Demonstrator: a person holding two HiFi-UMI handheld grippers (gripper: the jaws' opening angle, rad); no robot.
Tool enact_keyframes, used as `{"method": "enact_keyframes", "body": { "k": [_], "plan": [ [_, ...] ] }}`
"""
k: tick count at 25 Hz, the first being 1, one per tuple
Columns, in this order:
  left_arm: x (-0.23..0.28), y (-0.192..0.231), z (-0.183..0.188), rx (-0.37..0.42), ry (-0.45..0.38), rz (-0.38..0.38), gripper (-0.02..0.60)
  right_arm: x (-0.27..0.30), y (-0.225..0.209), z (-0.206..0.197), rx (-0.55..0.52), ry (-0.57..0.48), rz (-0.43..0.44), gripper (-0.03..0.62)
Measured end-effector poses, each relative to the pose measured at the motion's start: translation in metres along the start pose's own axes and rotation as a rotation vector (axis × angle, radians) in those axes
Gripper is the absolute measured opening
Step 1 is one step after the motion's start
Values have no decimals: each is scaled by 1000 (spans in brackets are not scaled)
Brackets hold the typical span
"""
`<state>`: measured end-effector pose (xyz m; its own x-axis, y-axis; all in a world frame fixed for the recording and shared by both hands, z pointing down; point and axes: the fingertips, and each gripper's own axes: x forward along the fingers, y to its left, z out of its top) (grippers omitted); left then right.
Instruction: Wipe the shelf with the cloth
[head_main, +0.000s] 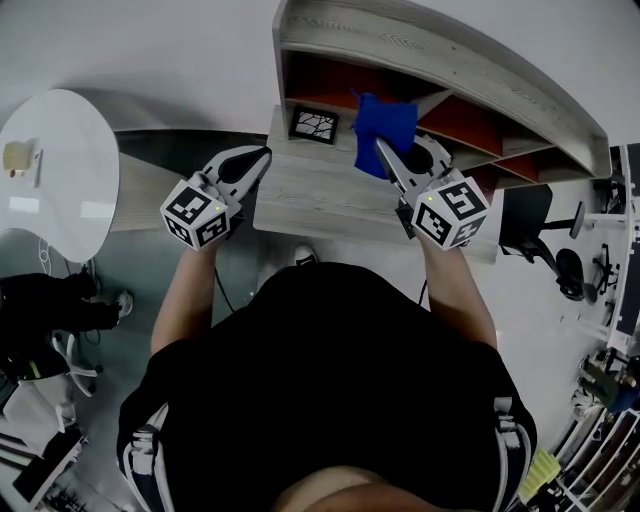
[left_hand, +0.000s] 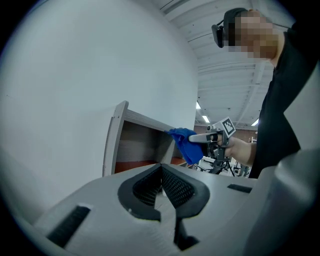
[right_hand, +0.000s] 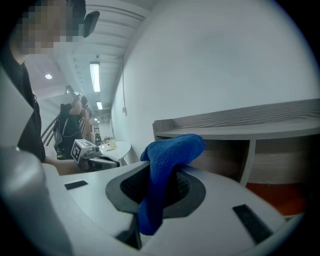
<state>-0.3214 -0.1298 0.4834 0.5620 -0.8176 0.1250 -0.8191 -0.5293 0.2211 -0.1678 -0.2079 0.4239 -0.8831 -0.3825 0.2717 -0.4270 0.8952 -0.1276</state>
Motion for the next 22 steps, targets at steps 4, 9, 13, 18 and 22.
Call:
{"method": "enact_keyframes", "body": {
  "k": [4,9,13,18,22],
  "plan": [
    [6,-3,-3,1,8,-3,17,-6,-1,0,-3,1,2,57],
    [13,-14,-1,14,11,-12,17,-15,-7,0,20,-16,7,57],
    [19,-21,7,33,7,-2,17,-23,-12,7,6,-28,20,57],
    [25,-20,23,47,-19,32,17,-26,-21,18,-11,-42,38,57],
    [26,-20,28,60,-21,57,17,-28,-26,27,-27,-57,56,57]
  ]
}}
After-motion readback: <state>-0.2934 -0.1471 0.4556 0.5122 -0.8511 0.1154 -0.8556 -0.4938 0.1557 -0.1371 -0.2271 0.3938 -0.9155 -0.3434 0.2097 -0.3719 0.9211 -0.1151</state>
